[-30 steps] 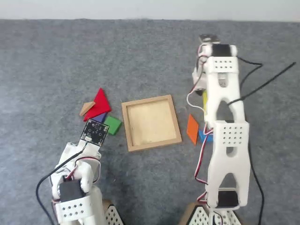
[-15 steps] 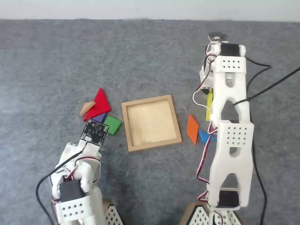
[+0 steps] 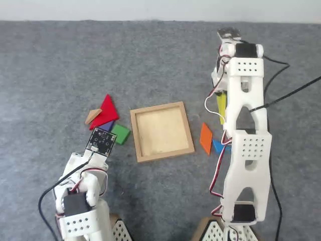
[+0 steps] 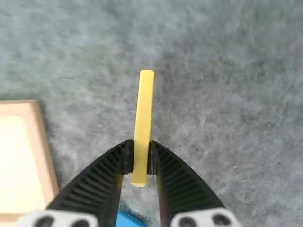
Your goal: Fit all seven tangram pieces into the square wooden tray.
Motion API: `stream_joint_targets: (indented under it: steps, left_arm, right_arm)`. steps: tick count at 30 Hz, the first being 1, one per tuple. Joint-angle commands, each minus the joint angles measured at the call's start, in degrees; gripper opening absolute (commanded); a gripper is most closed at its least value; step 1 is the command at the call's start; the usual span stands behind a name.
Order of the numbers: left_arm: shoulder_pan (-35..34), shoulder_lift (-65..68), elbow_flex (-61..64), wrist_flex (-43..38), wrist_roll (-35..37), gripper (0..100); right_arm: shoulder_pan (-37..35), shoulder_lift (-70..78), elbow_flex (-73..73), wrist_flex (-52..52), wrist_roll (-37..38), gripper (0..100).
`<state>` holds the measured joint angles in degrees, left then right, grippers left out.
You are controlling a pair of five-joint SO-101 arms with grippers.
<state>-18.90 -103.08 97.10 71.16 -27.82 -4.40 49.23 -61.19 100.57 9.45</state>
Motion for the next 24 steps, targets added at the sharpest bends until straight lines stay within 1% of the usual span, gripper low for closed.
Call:
stream_joint_targets:
  steps: [1,4,7,11,14,16,18,22,24]
  left_arm:
    - [-0.3,-1.1,-0.7,0.4,-0.6,2]
    - [-0.3,-1.1,-0.7,0.4,-0.6,2]
    - [-0.3,-1.1,-0.7,0.4,-0.6,2]
    - [-0.2,-1.1,-0.7,0.4,-0.6,2]
    - [-0.2,-1.1,-0.7,0.4,-0.6,2]
    - [-0.2,-1.1,-0.7,0.4,-0.6,2]
    - [-0.2,-1.1,-0.7,0.4,-0.6,2]
    - [-0.2,-1.1,-0.7,0.4,-0.6,2]
    - [-0.2,-1.1,-0.7,0.4,-0.6,2]
  right_arm:
    - [-1.5,-8.8,-1.1,2.3,3.3,0.6]
    - [-4.3,-12.8,-1.1,2.4,9.0,0.6]
    - [-9.0,-17.4,-1.0,2.5,14.0,0.6]
    - [-19.0,-20.2,-0.2,2.4,23.7,0.6]
    - [-26.3,-20.3,4.4,2.2,32.4,0.6]
    - [-29.8,-20.2,8.3,1.9,37.2,0.6]
    - [-31.6,-20.2,10.9,1.6,39.4,0.6]
    - [-32.0,-20.2,16.3,-1.2,44.2,0.6]
    - [-32.0,-20.2,19.6,-3.3,45.5,0.6]
